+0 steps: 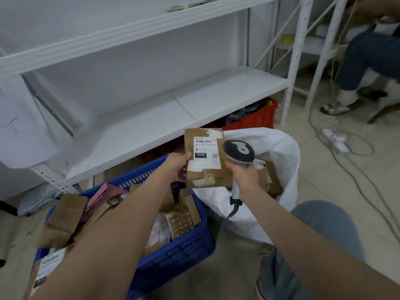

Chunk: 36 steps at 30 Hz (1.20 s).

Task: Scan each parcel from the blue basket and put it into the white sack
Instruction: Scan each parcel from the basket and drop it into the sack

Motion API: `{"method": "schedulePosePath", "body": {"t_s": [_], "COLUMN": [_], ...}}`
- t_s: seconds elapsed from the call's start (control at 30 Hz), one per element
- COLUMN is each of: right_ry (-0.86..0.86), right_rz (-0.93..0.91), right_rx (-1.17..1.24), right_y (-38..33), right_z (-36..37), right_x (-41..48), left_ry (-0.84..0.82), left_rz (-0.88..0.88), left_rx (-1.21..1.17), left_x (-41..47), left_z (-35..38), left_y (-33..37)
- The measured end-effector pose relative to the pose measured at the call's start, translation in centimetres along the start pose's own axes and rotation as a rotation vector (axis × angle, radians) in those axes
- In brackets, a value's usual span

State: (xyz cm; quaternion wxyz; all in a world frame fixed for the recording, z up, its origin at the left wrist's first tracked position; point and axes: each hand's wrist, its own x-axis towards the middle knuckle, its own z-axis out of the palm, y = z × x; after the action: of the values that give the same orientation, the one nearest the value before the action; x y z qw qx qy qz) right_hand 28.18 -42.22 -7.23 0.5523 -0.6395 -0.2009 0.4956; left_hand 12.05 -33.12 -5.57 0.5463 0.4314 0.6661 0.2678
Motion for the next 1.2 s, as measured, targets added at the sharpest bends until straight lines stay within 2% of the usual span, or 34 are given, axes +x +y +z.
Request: {"method": "schedulePosePath", "body": {"t_s": [0.1, 0.23, 0.3, 0.37, 0.43, 0.57, 0.6, 0.67, 0.73, 0.8, 0.9, 1.1, 1.2], "right_ry": [0.015, 0.073, 0.083, 0.099, 0.081, -0.01, -0.03, -0.076, -0.104, -0.121, -0.169, -0.253, -0.271], "right_rz": [0.092, 0.125, 0.141, 0.149, 0.17, 0.24, 0.262, 0.285, 0.291, 0.285, 0.277, 0.344, 0.322], "right_rx": [0.062, 0.026, 0.015, -0.02, -0.03, 0.019, 0.017, -0.008, -0.028, -0.036, -0.082, -0.112, -0.128], "right_y": [-0.6, -1.1, -1.6, -1.8, -1.7, -0.1, 0.5, 1.8, 2.8, 3.5, 4.6, 5.6, 5.3], "right_z": [-1.5, -3.3, -3.4, -2.9, -1.5, 2.3, 3.3, 5.0, 6.4, 7.5, 8.7, 9.8, 10.0], "right_x": [3.0, 8.0, 9.8, 11.5, 13.4, 16.3, 16.8, 17.6, 18.3, 18.7, 19.4, 18.6, 17.6], "left_ry": [-0.064, -0.249, -0.274, -0.232, -0.155, 0.16, 0.233, 0.255, 0.135, 0.057, 0.087, 0.158, 0.079], "left_rz": [-0.082, -0.214, -0.218, -0.132, 0.02, 0.373, 0.426, 0.365, 0.212, 0.171, 0.191, 0.245, 0.221], "left_rx": [0.004, -0.045, -0.058, 0.024, 0.223, 0.645, 0.76, 0.895, 0.766, 0.727, 0.808, 0.63, 0.57], "left_x": [1.7, 4.2, 5.9, 7.8, 9.7, 13.2, 13.9, 15.2, 16.3, 16.9, 17.8, 18.1, 17.3], "left_z": [4.1, 7.9, 8.9, 9.3, 9.4, 7.7, 7.0, 5.6, 4.6, 4.0, 3.0, -0.4, -1.3], "left_y": [1.4, 2.0, 2.0, 1.9, 2.1, 1.7, 1.2, -0.1, -1.9, -3.5, -4.3, -5.4, -6.3]}}
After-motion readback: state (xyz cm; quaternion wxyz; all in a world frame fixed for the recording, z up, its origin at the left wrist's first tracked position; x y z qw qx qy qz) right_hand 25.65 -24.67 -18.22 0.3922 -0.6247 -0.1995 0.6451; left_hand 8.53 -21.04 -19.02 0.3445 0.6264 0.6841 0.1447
